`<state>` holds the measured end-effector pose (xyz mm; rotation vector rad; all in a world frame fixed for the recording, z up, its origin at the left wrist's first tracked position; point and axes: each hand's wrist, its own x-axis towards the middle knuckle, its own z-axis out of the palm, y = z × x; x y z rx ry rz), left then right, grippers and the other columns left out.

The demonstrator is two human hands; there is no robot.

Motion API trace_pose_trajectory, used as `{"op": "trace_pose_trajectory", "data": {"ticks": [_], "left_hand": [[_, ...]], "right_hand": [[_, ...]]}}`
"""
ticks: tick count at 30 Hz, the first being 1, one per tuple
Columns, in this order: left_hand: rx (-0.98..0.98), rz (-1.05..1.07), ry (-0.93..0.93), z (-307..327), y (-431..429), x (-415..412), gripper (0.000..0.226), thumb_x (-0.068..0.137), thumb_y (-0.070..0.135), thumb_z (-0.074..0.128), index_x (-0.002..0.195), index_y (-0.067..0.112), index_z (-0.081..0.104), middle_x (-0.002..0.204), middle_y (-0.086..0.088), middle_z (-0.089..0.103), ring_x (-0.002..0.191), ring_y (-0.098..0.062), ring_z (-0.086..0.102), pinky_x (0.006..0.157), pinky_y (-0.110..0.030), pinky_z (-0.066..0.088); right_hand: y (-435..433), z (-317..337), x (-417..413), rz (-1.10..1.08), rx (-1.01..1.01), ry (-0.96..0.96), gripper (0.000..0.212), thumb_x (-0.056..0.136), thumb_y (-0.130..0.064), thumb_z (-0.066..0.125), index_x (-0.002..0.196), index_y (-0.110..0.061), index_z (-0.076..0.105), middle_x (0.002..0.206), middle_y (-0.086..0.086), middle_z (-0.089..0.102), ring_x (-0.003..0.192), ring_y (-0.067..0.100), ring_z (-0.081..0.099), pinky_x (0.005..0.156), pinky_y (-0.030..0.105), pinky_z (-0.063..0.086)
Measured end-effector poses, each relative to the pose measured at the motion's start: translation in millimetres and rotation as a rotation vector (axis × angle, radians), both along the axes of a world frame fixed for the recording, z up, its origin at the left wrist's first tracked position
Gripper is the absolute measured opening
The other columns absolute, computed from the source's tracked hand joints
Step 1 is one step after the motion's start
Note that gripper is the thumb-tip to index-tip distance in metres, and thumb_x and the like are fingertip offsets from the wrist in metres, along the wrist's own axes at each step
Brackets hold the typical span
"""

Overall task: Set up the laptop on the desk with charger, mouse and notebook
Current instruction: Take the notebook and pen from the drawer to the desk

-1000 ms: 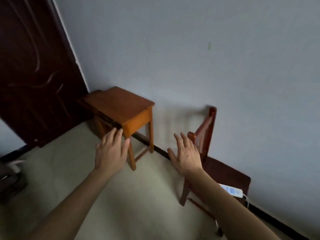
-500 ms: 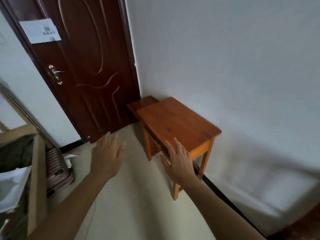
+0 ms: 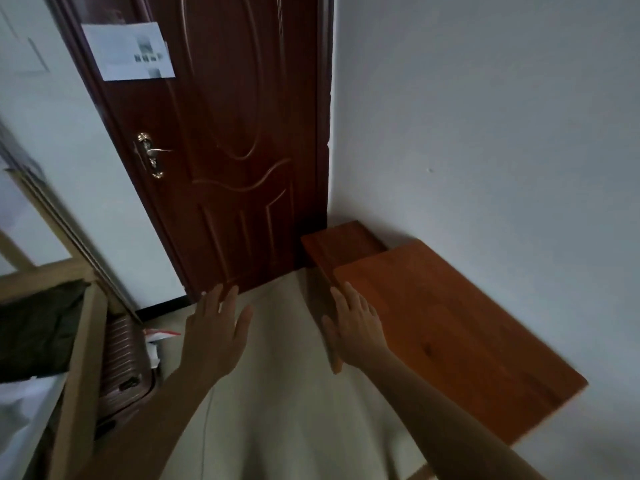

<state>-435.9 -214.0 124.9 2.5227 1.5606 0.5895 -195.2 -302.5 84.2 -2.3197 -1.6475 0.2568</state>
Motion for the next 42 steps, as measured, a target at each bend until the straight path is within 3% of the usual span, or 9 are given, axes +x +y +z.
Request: {"op": "trace_pose_trajectory", "data": {"ticks": [5,14,19,26,31,42], "left_hand": [[-0.067,-0.061,-0.053,1,141,14,0.062,0.095,0.051,0.033,0.138,0.01,0.051,0.144,-0.019,0.046,0.13,-0.037,0.043,0.101,-0.056,0.042],[-0.195,-0.26,-0.071,10,340,124,0.078,0.089,0.066,0.021,0.148,0.017,0.037,0.153,-0.009,0.034,0.14,-0.026,0.03,0.108,-0.046,0.035],[-0.234,-0.34,0.027,-19,428,201,0.066,0.097,0.057,0.03,0.152,0.02,0.029,0.157,-0.007,0.028,0.144,-0.024,0.024,0.11,-0.045,0.031],[-0.235,-0.428,0.138,-15,543,296,0.067,0.097,0.059,0.026,0.154,0.021,0.025,0.16,-0.004,0.022,0.146,-0.021,0.019,0.113,-0.042,0.026],[-0.304,-0.51,0.189,-35,600,362,0.068,0.098,0.058,0.025,0.155,0.02,0.019,0.161,-0.007,0.019,0.146,-0.024,0.018,0.115,-0.043,0.026],[-0.458,-0.908,0.507,-161,674,476,0.072,0.098,0.06,0.023,0.156,0.021,0.008,0.164,-0.006,0.007,0.149,-0.028,0.012,0.115,-0.049,0.023]], "right_hand": [[112,6,3,-0.091,-0.012,0.021,0.065,0.103,-0.05,0.035,0.159,-0.023,0.016,0.168,0.009,0.015,0.152,0.029,0.023,0.12,0.045,0.026],[260,10,66,-0.307,0.016,0.089,0.067,0.101,-0.052,0.036,0.159,-0.025,0.014,0.168,0.007,0.011,0.154,0.026,0.017,0.121,0.043,0.022],[345,-17,131,-0.399,0.007,0.116,0.066,0.103,-0.048,0.037,0.159,-0.025,0.015,0.168,0.005,0.013,0.153,0.024,0.019,0.12,0.04,0.025],[448,-29,217,-0.522,-0.037,0.179,0.066,0.102,-0.048,0.037,0.159,-0.023,0.016,0.167,0.008,0.017,0.151,0.027,0.024,0.116,0.04,0.031],[475,-55,251,-0.651,-0.063,0.208,0.066,0.102,-0.049,0.037,0.159,-0.022,0.016,0.167,0.007,0.017,0.15,0.026,0.026,0.115,0.04,0.031],[488,-147,222,-1.313,-0.19,0.447,0.067,0.101,-0.048,0.043,0.158,-0.022,0.02,0.166,0.009,0.02,0.15,0.028,0.027,0.116,0.044,0.034]]}}
